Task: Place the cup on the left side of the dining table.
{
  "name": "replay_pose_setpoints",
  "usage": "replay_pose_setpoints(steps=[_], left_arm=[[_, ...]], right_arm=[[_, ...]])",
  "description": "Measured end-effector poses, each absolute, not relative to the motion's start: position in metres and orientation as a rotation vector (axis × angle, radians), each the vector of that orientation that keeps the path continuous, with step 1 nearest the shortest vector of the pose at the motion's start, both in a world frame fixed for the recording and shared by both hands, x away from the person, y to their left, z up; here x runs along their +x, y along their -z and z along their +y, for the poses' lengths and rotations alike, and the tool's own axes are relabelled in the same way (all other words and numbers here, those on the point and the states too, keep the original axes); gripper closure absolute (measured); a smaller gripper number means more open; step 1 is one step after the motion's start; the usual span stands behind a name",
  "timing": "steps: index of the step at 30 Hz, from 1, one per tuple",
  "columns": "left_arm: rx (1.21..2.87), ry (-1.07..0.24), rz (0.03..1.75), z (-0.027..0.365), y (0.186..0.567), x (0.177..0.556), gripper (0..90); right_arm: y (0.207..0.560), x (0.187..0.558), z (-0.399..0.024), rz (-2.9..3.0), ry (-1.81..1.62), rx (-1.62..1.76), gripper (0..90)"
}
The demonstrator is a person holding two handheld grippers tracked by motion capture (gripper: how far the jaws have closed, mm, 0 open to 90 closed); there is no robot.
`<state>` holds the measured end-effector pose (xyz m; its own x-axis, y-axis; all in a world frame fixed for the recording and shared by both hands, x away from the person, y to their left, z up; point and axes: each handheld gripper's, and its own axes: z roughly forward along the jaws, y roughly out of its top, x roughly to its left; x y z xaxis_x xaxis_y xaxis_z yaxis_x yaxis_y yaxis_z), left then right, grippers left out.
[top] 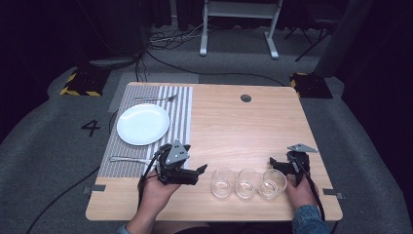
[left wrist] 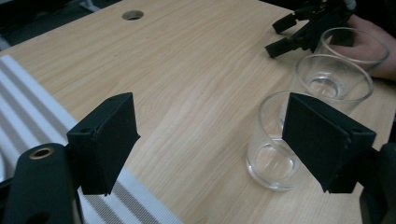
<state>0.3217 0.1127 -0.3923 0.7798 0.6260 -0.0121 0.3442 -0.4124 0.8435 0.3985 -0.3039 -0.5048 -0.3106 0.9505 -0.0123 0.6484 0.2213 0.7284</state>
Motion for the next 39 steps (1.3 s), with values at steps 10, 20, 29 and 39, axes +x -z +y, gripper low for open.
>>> replay_pose_setpoints(steps=[10,20,29,39], left_arm=[[2.047,-0.308,0.644,0.087,0.396,0.324,17.6],[2.03,-0.258,0.575,0.065,0.406,0.319,12.5],[2.076,-0.197,0.584,0.052,0.424,0.322,4.8],[2.117,-0.12,0.57,0.039,0.445,0.325,0.0]], right_arm=[[0.505,0.398,-0.304,2.04,-0.871,1.472,8.8],[0.505,0.398,-0.304,2.04,-0.871,1.472,8.8],[0.505,0.398,-0.304,2.04,-0.871,1.472,8.8],[0.505,0.398,-0.304,2.04,-0.871,1.471,8.8]])
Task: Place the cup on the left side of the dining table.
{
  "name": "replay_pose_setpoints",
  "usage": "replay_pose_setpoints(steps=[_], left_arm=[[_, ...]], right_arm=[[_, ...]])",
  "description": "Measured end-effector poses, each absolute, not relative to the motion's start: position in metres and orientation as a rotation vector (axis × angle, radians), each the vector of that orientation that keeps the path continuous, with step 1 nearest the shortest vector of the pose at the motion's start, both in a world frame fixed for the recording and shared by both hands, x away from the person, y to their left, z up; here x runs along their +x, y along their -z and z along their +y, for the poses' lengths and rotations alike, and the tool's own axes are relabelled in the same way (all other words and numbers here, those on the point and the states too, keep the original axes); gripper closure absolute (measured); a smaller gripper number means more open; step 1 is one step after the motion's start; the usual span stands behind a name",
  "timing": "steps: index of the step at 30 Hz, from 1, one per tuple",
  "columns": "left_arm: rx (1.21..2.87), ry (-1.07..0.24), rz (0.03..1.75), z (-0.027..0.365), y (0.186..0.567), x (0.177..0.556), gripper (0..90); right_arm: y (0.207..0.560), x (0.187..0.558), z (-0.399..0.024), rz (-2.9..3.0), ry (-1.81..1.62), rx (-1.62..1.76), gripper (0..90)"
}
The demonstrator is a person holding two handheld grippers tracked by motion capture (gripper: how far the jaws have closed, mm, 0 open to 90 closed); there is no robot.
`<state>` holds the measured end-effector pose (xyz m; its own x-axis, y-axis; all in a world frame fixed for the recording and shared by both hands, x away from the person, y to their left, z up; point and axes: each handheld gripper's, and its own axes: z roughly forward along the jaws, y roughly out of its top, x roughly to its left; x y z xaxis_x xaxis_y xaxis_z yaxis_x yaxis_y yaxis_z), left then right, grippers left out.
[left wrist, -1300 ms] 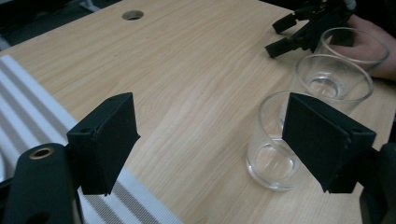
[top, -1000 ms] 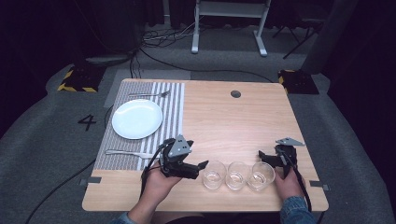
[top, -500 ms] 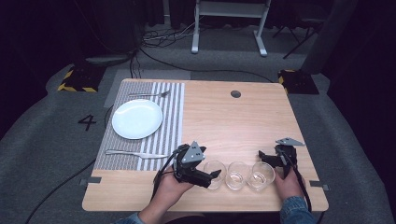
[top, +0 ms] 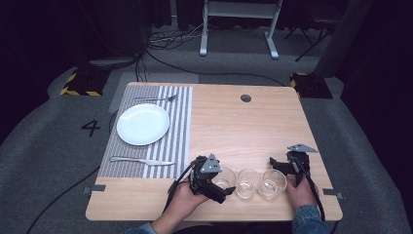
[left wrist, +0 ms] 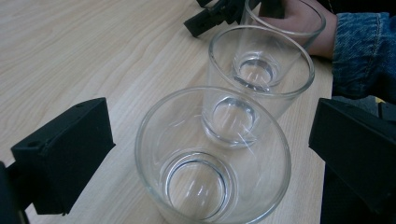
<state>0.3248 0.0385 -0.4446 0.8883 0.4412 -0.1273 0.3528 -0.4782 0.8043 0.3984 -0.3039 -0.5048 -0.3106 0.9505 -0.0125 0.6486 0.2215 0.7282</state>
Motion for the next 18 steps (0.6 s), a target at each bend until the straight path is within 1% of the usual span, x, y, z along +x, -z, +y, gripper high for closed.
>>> replay_pose_setpoints(steps=[3,7,8,12,14,18], left_arm=[[2.136,-0.107,0.581,0.036,0.45,0.326,0.0],[2.207,-0.105,0.594,0.031,0.457,0.327,1.3],[2.212,-0.111,0.595,0.03,0.459,0.327,2.7],[2.232,-0.123,0.607,0.028,0.464,0.327,13.0],[2.233,-0.106,0.608,0.028,0.466,0.326,15.5],[2.245,-0.148,0.585,0.027,0.466,0.324,18.4]], right_arm=[[0.505,0.398,-0.304,2.04,-0.871,1.471,8.8],[0.505,0.398,-0.304,2.04,-0.871,1.471,8.8],[0.505,0.398,-0.304,2.04,-0.871,1.471,8.8],[0.505,0.398,-0.304,2.04,-0.871,1.471,8.8],[0.505,0.398,-0.304,2.04,-0.871,1.472,8.8],[0.505,0.398,-0.304,2.04,-0.871,1.471,8.8]])
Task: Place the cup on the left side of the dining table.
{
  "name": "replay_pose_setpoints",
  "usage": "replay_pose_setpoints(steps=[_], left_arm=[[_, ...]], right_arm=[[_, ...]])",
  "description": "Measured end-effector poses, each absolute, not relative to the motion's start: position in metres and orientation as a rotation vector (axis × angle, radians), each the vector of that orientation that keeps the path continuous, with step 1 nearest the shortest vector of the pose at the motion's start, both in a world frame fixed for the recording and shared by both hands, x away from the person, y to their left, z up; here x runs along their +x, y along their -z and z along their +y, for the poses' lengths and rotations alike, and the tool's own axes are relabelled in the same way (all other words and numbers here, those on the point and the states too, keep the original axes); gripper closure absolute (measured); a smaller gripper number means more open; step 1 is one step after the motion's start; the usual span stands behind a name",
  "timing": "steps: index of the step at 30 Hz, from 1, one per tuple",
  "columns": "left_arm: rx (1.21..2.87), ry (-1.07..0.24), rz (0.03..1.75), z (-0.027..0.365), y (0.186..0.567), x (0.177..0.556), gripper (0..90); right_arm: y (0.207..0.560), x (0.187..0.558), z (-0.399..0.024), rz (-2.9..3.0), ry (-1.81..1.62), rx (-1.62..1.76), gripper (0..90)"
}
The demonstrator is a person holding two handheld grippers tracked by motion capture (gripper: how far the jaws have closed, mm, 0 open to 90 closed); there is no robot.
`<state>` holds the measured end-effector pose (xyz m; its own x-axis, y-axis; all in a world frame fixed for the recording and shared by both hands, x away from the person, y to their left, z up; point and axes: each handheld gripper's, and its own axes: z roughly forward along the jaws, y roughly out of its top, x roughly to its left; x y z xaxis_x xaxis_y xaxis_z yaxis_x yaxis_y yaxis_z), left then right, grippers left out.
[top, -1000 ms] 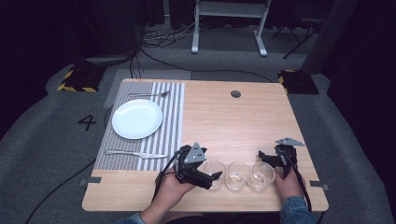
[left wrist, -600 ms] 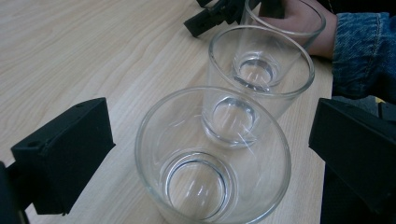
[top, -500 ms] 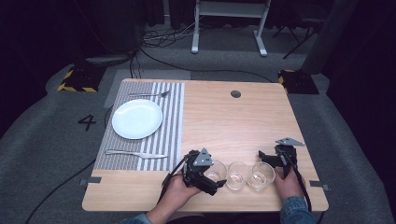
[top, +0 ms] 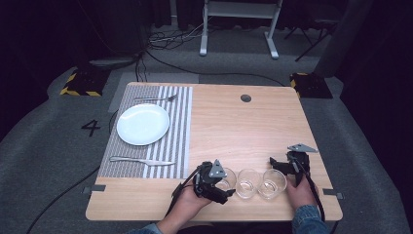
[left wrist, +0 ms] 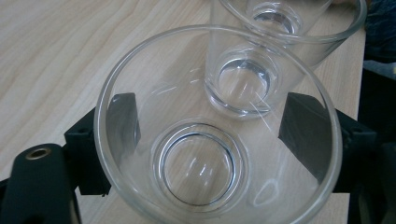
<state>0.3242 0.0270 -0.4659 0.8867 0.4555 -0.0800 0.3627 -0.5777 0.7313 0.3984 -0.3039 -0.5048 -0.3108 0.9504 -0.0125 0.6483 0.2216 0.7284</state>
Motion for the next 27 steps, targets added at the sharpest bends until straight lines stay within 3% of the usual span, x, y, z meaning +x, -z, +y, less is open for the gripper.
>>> replay_pose_setpoints(steps=[27], left_arm=[[2.233,-0.121,0.565,0.036,0.438,0.321,18.9]], right_arm=[[0.505,0.398,-0.304,2.037,-0.87,1.474,8.8]])
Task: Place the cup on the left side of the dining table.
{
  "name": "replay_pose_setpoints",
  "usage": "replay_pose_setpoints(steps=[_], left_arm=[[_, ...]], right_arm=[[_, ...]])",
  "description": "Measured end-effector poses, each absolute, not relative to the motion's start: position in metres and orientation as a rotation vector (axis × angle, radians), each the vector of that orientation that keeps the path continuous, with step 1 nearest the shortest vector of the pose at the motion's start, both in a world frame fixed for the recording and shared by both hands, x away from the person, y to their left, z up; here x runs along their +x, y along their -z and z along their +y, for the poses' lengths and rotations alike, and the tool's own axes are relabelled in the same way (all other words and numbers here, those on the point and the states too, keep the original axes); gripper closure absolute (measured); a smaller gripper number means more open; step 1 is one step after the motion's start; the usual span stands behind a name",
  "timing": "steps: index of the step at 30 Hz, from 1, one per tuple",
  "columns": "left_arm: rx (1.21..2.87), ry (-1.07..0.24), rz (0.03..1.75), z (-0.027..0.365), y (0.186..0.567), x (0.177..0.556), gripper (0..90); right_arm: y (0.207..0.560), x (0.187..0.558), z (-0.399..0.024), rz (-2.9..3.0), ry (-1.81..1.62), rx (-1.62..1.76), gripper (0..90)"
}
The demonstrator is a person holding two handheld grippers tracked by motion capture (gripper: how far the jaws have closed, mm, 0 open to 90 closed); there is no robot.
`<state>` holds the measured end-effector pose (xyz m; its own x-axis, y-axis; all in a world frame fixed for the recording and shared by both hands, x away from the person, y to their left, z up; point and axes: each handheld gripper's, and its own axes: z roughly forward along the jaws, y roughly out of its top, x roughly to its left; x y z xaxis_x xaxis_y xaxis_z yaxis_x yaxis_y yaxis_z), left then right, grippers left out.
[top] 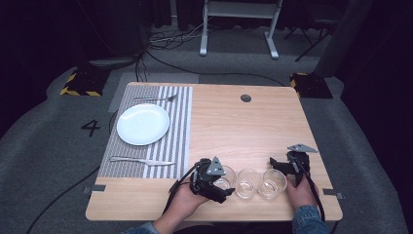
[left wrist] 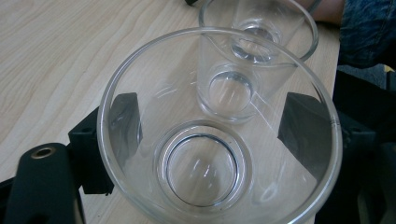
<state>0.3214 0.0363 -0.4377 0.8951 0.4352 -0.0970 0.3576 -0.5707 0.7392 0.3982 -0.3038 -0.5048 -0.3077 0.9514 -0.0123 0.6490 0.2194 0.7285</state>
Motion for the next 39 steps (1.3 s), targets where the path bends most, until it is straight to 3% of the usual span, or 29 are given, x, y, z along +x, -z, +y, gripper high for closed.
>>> replay_pose_setpoints(steps=[39], left_arm=[[2.078,-0.245,0.682,0.121,0.378,0.335,18.9]], right_arm=[[0.505,0.398,-0.304,2.037,-0.87,1.474,8.8]])
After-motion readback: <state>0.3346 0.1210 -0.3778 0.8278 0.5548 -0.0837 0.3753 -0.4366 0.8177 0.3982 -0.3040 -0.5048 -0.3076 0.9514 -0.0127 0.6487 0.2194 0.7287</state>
